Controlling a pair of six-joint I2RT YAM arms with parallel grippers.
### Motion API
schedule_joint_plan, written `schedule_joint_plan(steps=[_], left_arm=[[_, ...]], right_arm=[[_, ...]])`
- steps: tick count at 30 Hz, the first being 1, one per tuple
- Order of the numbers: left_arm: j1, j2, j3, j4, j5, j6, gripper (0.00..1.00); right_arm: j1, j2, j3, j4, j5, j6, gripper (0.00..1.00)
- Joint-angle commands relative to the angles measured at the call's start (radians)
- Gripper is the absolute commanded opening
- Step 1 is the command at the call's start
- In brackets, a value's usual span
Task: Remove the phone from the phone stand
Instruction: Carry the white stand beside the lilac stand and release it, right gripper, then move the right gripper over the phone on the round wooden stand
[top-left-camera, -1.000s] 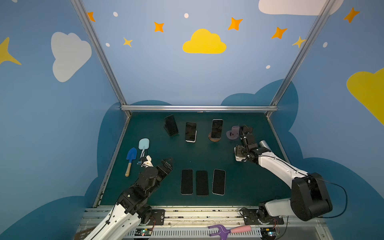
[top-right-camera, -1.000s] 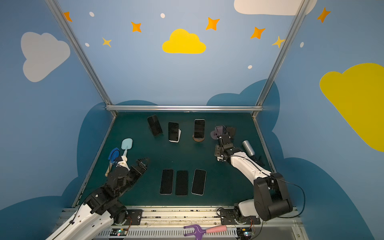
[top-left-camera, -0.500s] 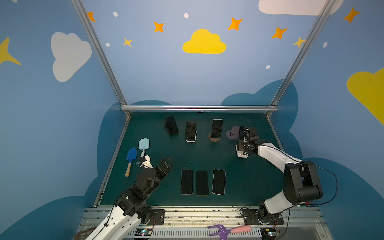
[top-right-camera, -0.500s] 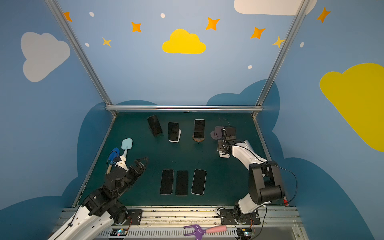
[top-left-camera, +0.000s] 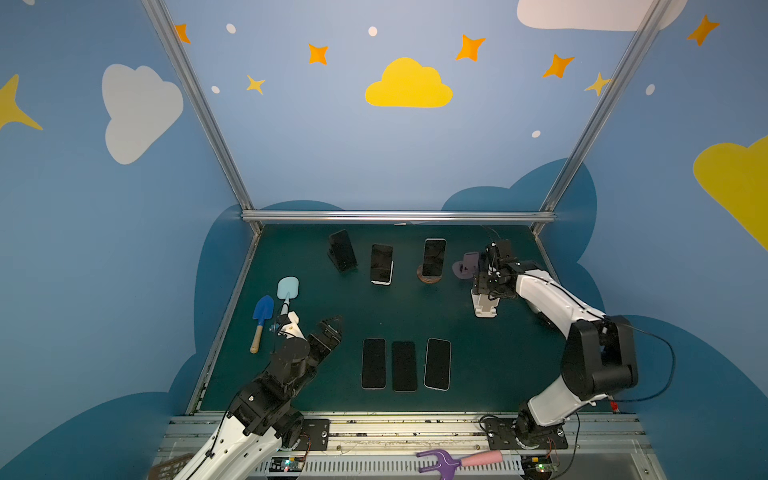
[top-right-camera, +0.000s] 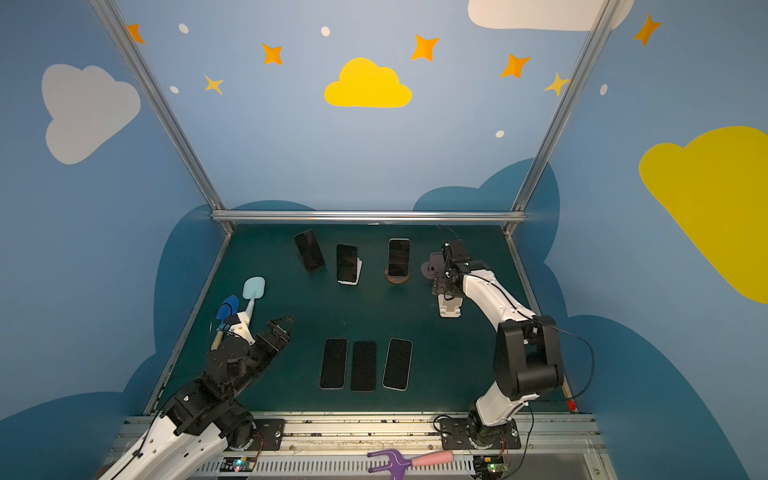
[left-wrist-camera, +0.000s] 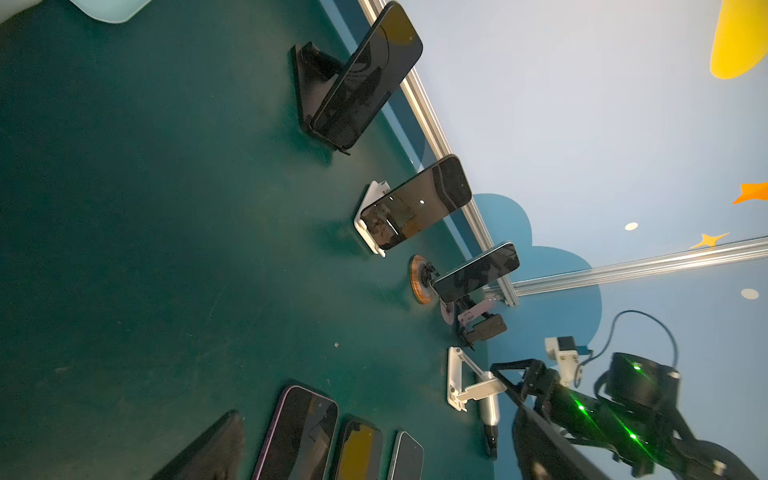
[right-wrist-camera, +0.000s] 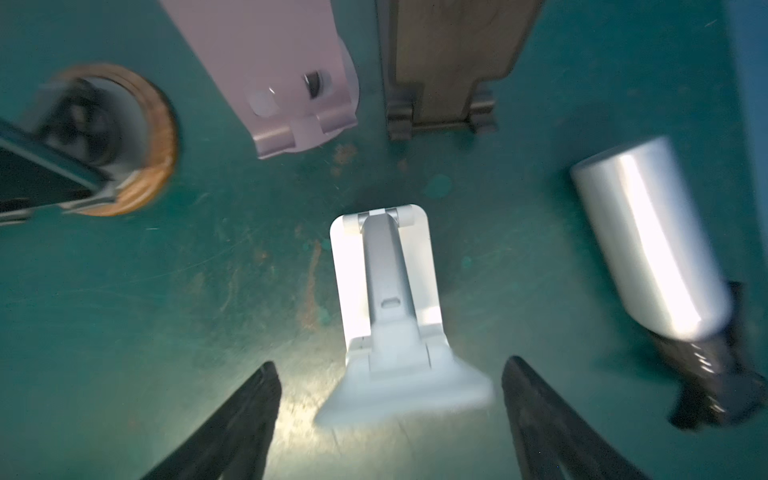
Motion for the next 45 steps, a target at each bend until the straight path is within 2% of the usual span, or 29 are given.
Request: schedule_joint_plan(steps=[1, 7, 11, 15, 22, 29, 31, 34, 37, 40, 42, 45], left_arm=[[0.005, -0.001, 0.034, -0.043, -0.022, 0.027, 1.00], [0.006, 0.011, 0.040, -0.065, -0.030, 0.013, 1.00], [0.005, -0.003, 0.044, -0.116, -0.046, -0.005, 1.00], [0.005, -0.063, 0.015, -0.144, -0.061, -0.035, 1.00], [0.005, -0.184, -0.001, -0.245, -0.127, -0.054, 1.00], [0.006, -0.199, -0.010, -0.201, -0.134, -0.016, 1.00], [0.006, -0.164, -0.016, -0.103, -0.087, 0.057, 1.00], [0.016, -0.049, 0.042, -0.009, -0.010, 0.171, 1.00], [0.065, 0.090, 0.118, 0.019, 0.056, 0.201, 1.00], [0.205, 0.189, 0.106, 0.157, 0.237, 0.142, 1.00], [0.342, 0.235, 0.058, 0.288, 0.420, 0.042, 1.00], [0.489, 0.302, 0.018, 0.421, 0.585, -0.084, 1.00]], right_arm=[[0.026, -0.132, 0.026, -0.033, 0.031, 0.040, 0.86], [0.106, -0.259, -0.012, 0.053, 0.034, 0.011, 0.85], [0.210, -0.339, -0.079, 0.206, 0.103, -0.048, 0.86], [0.311, -0.360, -0.105, 0.319, 0.205, -0.012, 0.86], [0.428, -0.315, -0.082, 0.385, 0.157, -0.012, 0.87], [0.488, -0.170, -0.010, 0.408, 0.185, 0.019, 0.88], [0.501, -0.141, 0.009, 0.414, 0.254, 0.049, 0.89], [0.502, -0.109, 0.013, 0.466, 0.255, 0.039, 0.89], [0.500, -0.073, 0.028, 0.485, 0.258, 0.027, 0.89], [0.496, -0.028, 0.063, 0.478, 0.264, -0.005, 0.91], [0.486, 0.013, 0.110, 0.445, 0.262, -0.020, 0.92], [0.474, 0.074, 0.183, 0.381, 0.303, -0.012, 0.93]])
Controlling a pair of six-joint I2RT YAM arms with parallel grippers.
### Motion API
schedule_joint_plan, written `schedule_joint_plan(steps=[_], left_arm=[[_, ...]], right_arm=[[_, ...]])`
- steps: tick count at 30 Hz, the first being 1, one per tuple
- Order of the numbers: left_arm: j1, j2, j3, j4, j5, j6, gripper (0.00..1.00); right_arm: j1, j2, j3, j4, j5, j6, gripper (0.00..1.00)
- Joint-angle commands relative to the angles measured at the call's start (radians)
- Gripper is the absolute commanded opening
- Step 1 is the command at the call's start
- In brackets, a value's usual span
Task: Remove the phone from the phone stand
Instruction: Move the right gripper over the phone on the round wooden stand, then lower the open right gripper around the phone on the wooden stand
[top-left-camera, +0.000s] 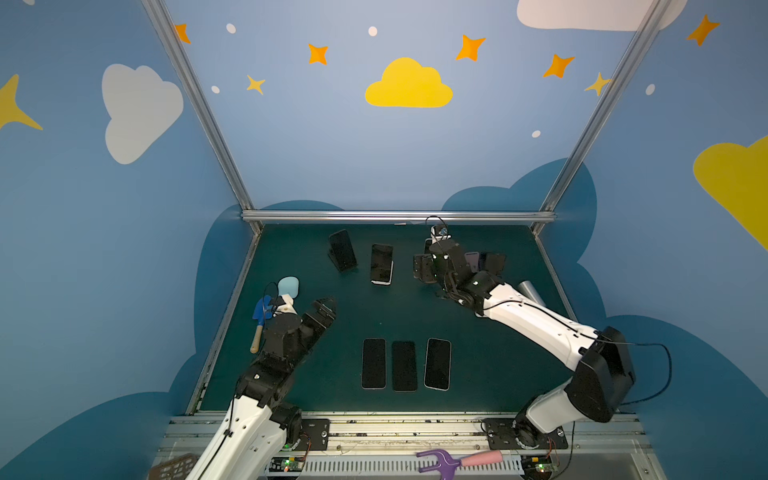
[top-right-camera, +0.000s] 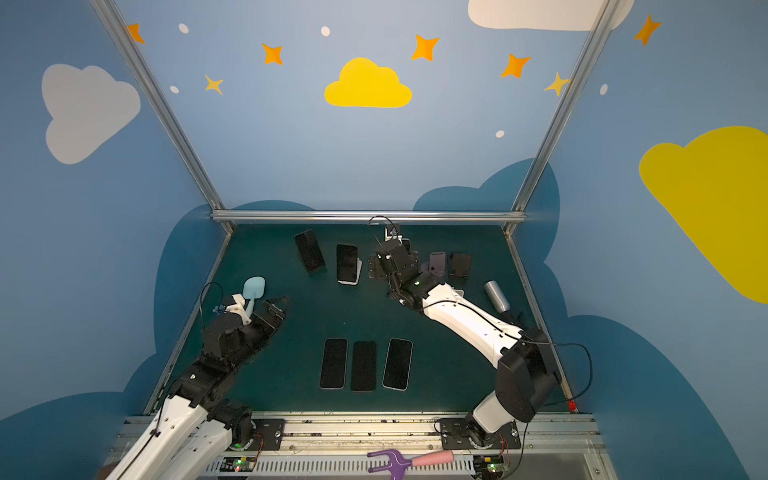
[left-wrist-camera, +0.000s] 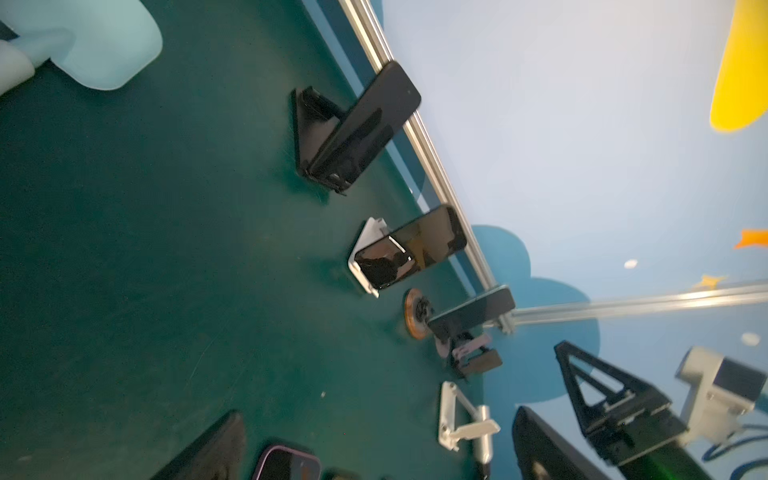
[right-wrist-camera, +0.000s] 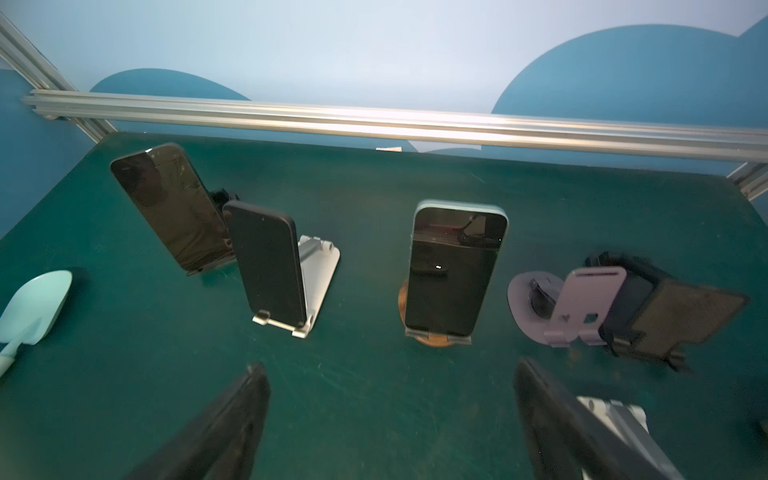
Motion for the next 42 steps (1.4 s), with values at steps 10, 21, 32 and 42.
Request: schedule_joint_plan(steps=[10, 21, 32, 42], left_arm=[[0.132, 0.090, -0.017, 0.112, 0.320, -0.097, 1.00], [0.133, 0.028, -0.045, 0.084, 0.283, -0.092, 1.00], [0.134, 0.055, -0.040, 0.100, 0.290, -0.092, 1.00], [0.134, 0.007, -0.060, 0.098, 0.279, -0.093, 1.00]], right_arm=[[-0.111, 0.198, 0.249, -0.150, -0.085, 0.055, 0.96], [-0.189, 0.301, 0.361, -0.172, -0.168, 0.048, 0.95], [-0.211, 0.378, 0.401, -0.175, -0.181, 0.039, 0.95], [-0.218, 0.402, 0.396, -0.178, -0.172, 0.059, 0.95]])
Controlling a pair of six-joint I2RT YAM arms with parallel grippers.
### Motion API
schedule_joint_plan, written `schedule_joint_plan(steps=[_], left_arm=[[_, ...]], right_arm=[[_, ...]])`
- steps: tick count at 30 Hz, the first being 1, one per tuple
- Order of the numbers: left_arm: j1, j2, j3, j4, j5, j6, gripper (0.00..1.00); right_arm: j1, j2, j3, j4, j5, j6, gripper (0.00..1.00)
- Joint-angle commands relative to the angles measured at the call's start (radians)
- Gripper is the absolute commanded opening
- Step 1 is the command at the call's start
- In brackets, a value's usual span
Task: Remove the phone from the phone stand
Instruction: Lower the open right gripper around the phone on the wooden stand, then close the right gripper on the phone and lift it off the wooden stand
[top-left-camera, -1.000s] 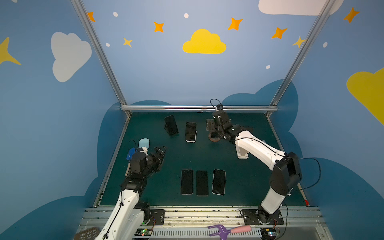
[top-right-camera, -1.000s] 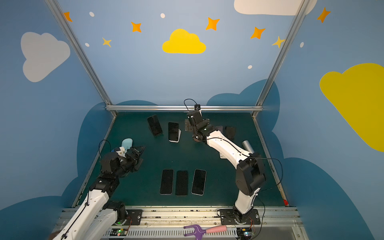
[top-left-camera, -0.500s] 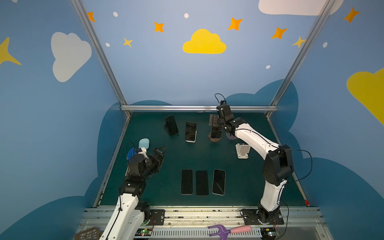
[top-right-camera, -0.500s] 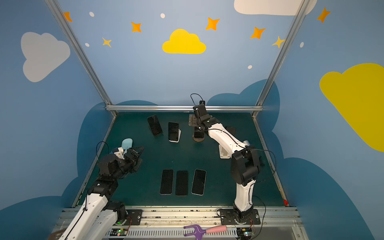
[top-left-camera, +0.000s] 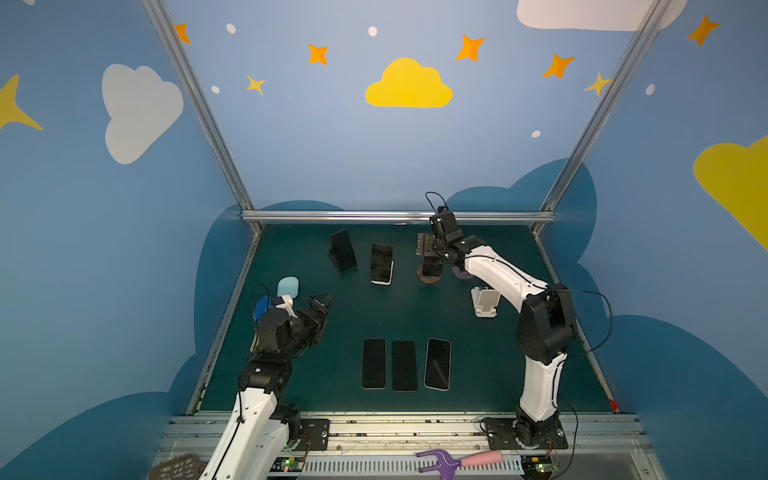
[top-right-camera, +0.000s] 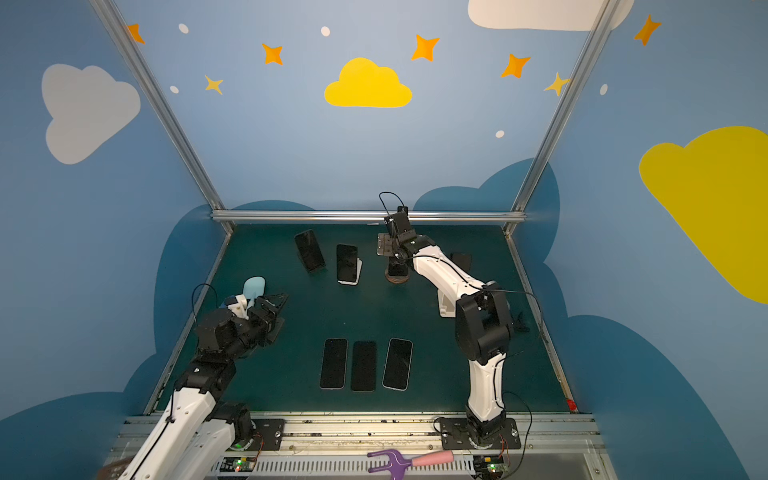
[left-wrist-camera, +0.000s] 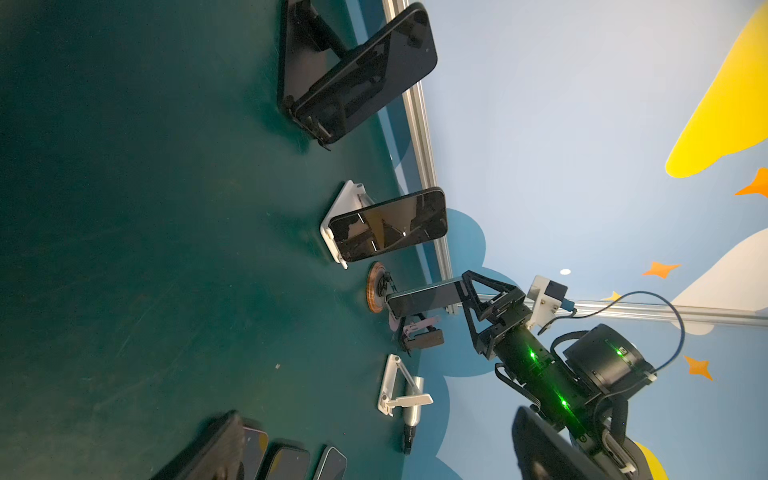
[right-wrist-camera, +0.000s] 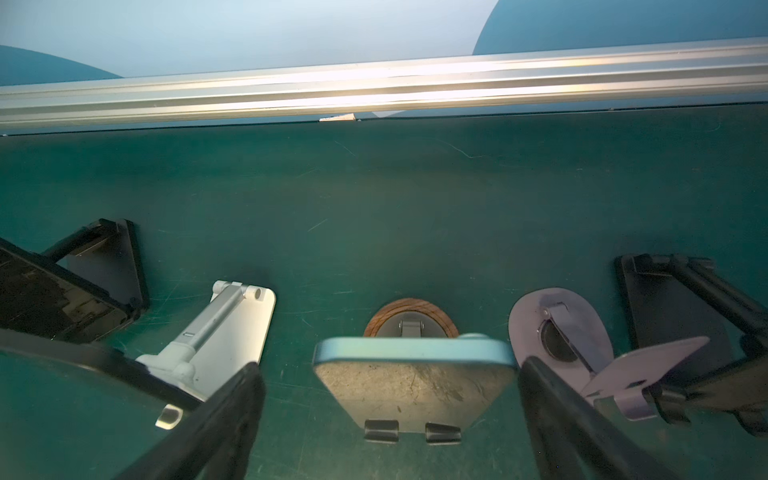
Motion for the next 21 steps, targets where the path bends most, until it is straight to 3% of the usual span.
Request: schedule_joint_plan(steps=[1, 21], left_arm=[[0.003, -0.018, -0.014, 0.008, -0.006, 0.010, 1.00], [0.003, 0.001, -0.034, 0.047, -0.012, 0.000, 1.00]], right_arm=[[-0.004, 0.019, 0.018, -0.001, 0.022, 0.017, 0.95], [-0.019, 0.052, -0.034, 0.088, 0.046, 0.026, 0.95]])
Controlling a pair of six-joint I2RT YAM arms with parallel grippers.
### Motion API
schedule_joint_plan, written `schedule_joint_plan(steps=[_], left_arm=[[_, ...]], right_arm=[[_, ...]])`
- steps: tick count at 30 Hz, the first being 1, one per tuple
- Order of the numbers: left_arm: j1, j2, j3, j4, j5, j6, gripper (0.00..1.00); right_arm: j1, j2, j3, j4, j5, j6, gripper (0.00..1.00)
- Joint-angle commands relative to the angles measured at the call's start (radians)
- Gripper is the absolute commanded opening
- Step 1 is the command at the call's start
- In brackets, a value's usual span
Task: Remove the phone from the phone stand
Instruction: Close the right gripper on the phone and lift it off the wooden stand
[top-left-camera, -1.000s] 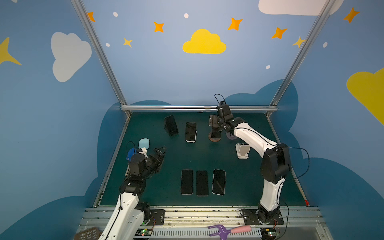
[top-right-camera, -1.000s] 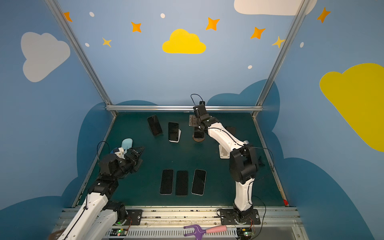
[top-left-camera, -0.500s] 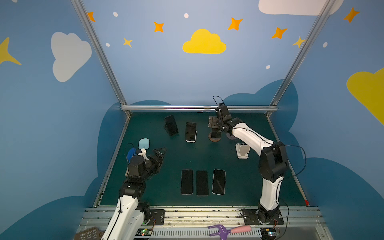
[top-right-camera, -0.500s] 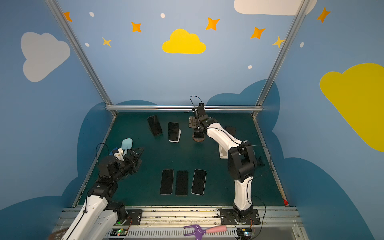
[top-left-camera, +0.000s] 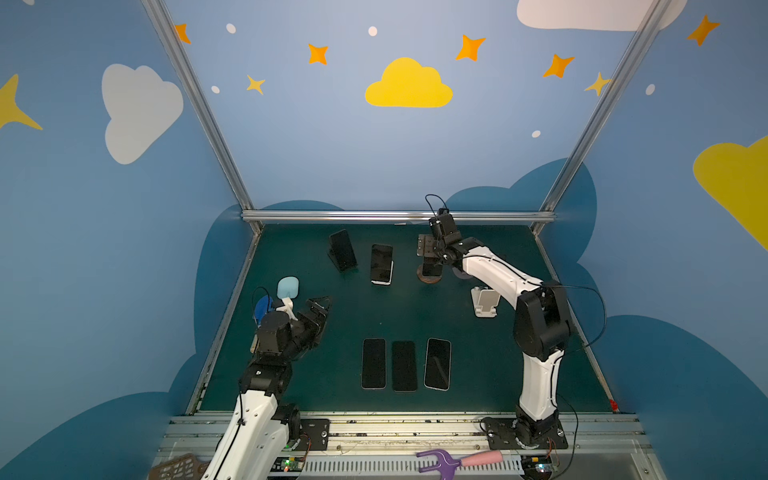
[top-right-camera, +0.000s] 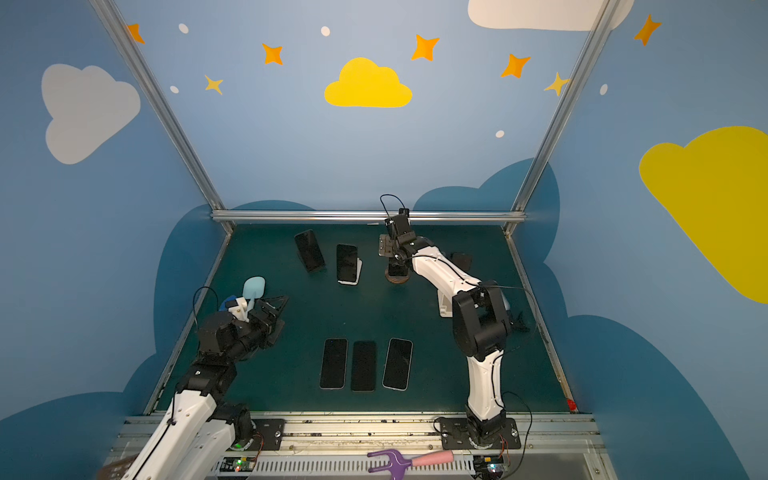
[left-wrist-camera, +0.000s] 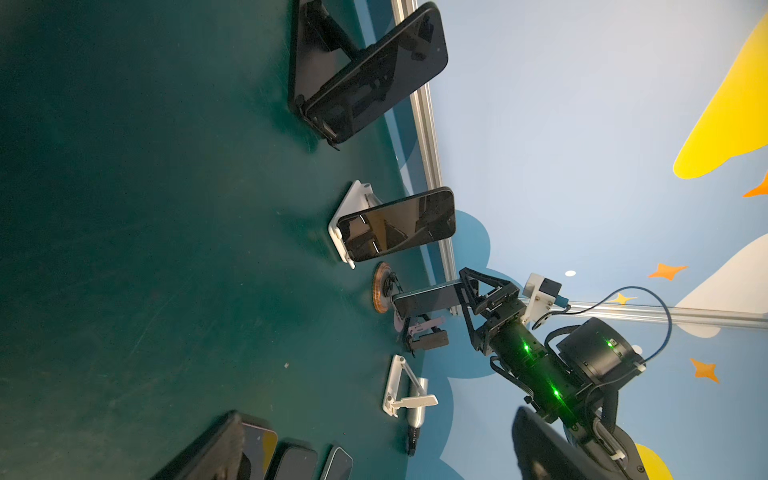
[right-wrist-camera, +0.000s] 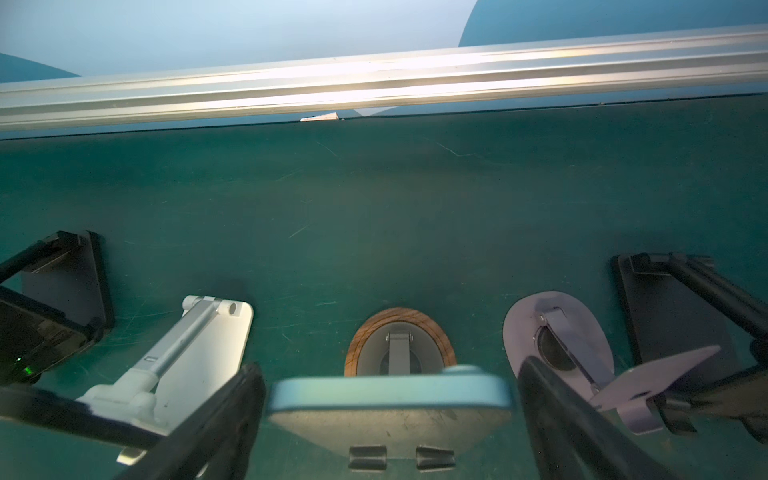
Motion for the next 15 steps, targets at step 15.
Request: schedule_joint_plan(steps=[15], left_arm=[[0.003, 0.028, -0.012, 0.074, -0.007, -0.009, 1.00]], right_arm=[[-0.010, -0.026, -0.169, 0.257, 0.011, 0.028, 0.88]])
